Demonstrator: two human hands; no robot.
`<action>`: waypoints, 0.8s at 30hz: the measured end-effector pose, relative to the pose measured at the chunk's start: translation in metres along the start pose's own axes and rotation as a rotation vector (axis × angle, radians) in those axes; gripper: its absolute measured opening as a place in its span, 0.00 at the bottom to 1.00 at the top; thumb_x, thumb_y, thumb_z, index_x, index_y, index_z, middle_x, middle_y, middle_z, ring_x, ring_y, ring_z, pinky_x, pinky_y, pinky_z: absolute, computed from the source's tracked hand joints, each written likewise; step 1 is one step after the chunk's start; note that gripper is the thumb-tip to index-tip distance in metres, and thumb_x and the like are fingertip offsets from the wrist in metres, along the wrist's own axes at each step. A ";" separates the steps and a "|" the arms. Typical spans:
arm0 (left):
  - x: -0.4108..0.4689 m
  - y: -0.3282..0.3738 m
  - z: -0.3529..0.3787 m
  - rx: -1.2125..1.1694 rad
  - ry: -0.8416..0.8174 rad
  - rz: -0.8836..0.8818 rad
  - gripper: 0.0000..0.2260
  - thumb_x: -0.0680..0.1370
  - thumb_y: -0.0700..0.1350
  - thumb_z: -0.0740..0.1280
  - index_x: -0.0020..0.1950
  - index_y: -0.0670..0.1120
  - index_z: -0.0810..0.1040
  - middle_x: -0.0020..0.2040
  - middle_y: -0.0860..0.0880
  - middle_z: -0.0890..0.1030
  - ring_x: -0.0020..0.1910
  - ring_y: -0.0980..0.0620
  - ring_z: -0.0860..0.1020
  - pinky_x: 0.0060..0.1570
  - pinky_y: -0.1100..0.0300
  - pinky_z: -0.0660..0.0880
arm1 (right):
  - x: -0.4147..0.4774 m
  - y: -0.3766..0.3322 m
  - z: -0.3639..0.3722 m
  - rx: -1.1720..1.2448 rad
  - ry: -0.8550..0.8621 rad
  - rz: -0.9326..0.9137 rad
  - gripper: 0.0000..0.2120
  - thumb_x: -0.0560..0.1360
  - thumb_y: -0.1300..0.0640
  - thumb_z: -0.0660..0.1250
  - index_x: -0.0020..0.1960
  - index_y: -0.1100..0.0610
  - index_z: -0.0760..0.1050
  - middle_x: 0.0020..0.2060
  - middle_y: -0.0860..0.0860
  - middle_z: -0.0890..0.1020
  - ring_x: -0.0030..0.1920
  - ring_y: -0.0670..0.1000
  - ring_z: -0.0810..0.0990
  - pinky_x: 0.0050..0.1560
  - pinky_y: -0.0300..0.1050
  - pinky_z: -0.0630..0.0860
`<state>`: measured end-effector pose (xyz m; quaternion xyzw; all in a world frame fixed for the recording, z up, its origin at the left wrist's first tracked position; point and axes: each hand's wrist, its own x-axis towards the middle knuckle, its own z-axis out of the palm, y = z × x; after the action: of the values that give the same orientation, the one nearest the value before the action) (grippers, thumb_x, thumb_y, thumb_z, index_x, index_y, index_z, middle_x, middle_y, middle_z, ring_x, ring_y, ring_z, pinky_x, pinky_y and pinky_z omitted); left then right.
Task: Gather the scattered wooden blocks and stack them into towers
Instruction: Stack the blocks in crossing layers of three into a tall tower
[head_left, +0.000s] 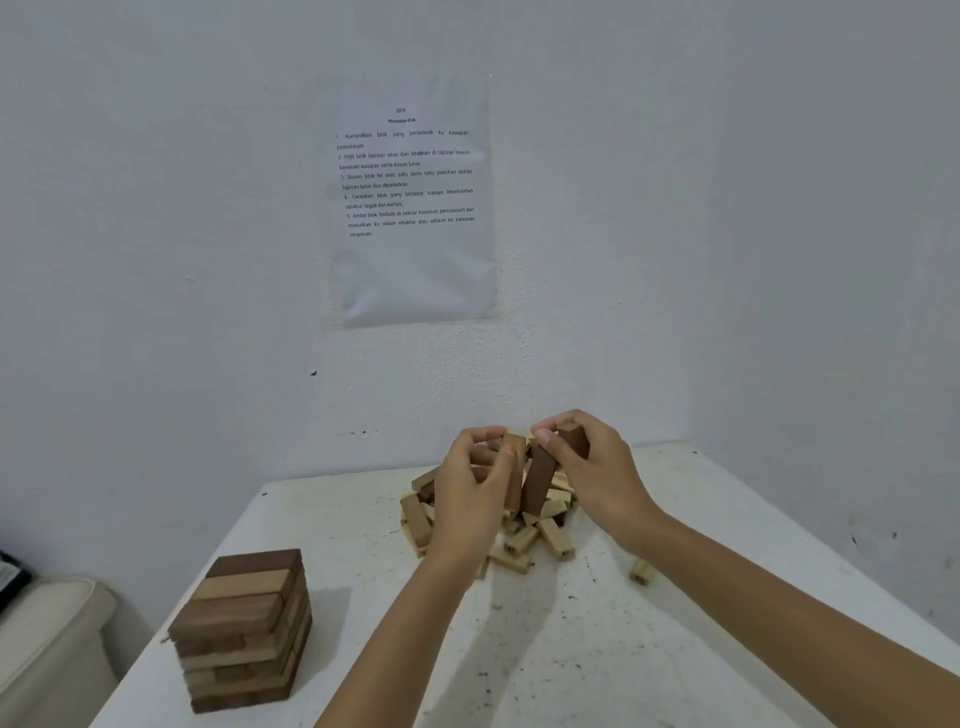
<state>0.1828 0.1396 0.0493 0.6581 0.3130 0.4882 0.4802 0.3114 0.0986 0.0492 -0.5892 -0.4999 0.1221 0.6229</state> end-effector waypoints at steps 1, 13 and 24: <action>-0.005 0.001 -0.003 -0.007 -0.023 -0.018 0.05 0.79 0.45 0.65 0.55 0.50 0.76 0.41 0.50 0.78 0.40 0.54 0.78 0.34 0.68 0.76 | -0.006 -0.001 0.000 0.011 -0.011 0.010 0.03 0.78 0.58 0.67 0.48 0.55 0.79 0.39 0.47 0.82 0.43 0.46 0.81 0.50 0.40 0.77; -0.062 -0.012 -0.036 0.173 -0.122 -0.108 0.03 0.77 0.45 0.68 0.50 0.48 0.77 0.42 0.44 0.79 0.44 0.47 0.80 0.47 0.52 0.79 | -0.072 0.007 0.016 -0.057 -0.098 0.071 0.03 0.77 0.57 0.68 0.47 0.56 0.80 0.38 0.42 0.79 0.39 0.41 0.75 0.40 0.37 0.70; -0.087 -0.036 -0.061 0.229 -0.249 -0.279 0.04 0.77 0.41 0.67 0.51 0.44 0.78 0.37 0.46 0.77 0.35 0.53 0.76 0.46 0.54 0.77 | -0.106 0.013 0.026 -0.073 -0.215 0.171 0.01 0.76 0.59 0.69 0.47 0.55 0.80 0.46 0.56 0.80 0.44 0.51 0.75 0.46 0.42 0.73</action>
<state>0.0990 0.0950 -0.0106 0.7138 0.3927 0.2932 0.5003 0.2478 0.0396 -0.0175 -0.6354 -0.5160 0.2187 0.5311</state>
